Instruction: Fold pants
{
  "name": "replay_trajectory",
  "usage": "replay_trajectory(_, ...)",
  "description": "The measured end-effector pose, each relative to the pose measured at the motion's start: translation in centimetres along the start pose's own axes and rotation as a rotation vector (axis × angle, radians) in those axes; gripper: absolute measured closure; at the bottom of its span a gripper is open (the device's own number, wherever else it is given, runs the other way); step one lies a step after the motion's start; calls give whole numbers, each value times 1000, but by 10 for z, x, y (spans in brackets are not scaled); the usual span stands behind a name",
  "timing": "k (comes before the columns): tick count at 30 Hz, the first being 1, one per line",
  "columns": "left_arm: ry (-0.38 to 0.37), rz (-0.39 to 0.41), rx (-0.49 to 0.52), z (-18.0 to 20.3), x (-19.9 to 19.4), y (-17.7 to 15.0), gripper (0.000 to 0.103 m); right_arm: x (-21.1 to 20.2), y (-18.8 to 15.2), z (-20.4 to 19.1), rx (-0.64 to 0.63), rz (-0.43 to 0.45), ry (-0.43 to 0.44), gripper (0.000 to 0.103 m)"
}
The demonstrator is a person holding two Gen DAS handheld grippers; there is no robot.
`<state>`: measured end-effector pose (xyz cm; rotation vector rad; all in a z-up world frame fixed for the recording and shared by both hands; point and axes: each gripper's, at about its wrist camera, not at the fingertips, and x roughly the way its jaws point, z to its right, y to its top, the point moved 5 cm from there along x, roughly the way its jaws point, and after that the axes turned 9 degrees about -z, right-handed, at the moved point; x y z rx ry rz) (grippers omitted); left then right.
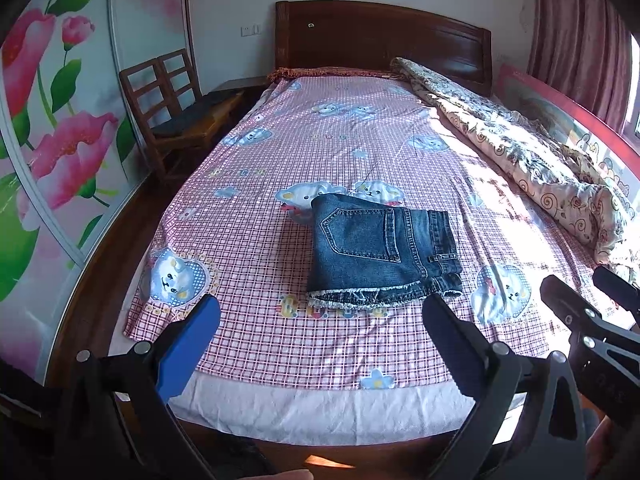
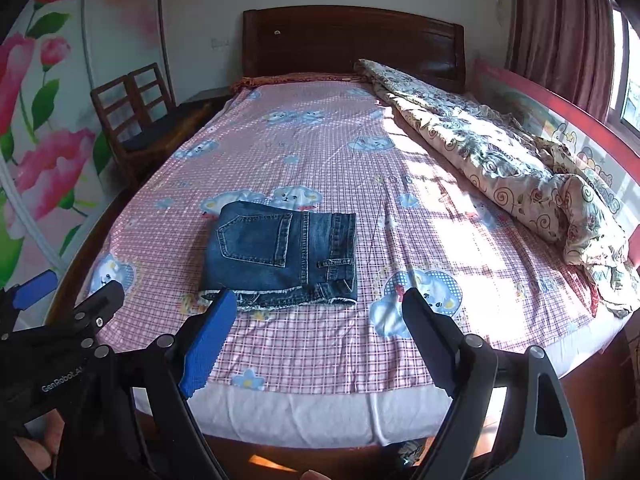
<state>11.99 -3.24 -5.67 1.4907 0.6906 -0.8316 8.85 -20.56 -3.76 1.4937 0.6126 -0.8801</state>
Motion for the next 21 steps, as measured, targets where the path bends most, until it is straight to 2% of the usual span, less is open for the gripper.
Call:
replay_trajectory(12,17,28,41,6,-2,0,2,6,-3,2,5,-15,-5,19)
replay_trajectory(21,-15,-9,34,8,3,-1,2,8,-5,3,10,-22,-5,19)
